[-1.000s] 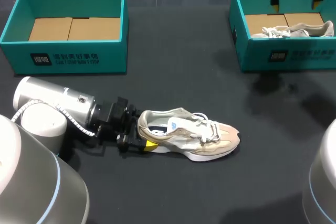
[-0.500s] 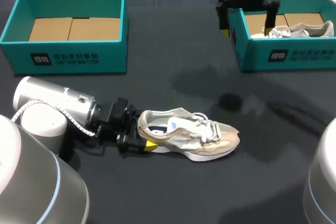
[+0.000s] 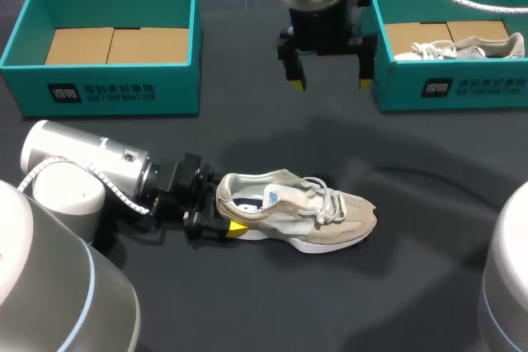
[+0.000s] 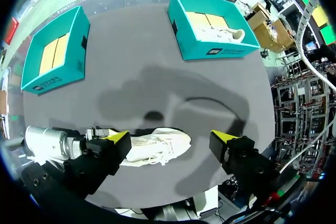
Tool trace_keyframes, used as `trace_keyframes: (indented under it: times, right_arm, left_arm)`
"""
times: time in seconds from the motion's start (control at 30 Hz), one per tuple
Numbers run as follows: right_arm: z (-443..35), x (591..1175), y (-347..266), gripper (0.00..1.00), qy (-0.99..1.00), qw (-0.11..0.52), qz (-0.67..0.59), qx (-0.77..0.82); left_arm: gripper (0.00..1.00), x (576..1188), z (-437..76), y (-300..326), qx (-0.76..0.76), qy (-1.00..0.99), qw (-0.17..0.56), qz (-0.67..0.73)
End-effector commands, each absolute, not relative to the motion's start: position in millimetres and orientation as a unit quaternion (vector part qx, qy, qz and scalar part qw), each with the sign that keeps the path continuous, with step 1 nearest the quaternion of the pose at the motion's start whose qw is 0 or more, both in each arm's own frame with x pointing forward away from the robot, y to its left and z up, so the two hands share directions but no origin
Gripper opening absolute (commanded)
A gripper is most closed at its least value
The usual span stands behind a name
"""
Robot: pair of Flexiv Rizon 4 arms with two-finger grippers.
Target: Take the shoe out of the shoebox, open the shoe tongue, remove and reinsert the insole, then place the shoe into the shoebox
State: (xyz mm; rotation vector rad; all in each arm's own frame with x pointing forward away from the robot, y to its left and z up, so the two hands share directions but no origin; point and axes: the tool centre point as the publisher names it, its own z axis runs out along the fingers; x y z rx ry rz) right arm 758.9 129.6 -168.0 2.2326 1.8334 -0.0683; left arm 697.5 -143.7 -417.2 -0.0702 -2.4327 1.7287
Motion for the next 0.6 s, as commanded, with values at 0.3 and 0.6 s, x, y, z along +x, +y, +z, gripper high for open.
trace_keyframes:
  times: [0.3,0.6]
  right_arm:
    - [-187.1,734.8,178.7,1.00,0.621,0.152,-0.064,0.766]
    - [-187.1,734.8,178.7,1.00,0.621,0.152,-0.064,0.766]
  left_arm:
    - [0.00,698.5,-419.2,-145.3,-0.023,-0.813,0.077,0.577]
    - [0.00,698.5,-419.2,-145.3,-0.023,-0.813,0.077,0.577]
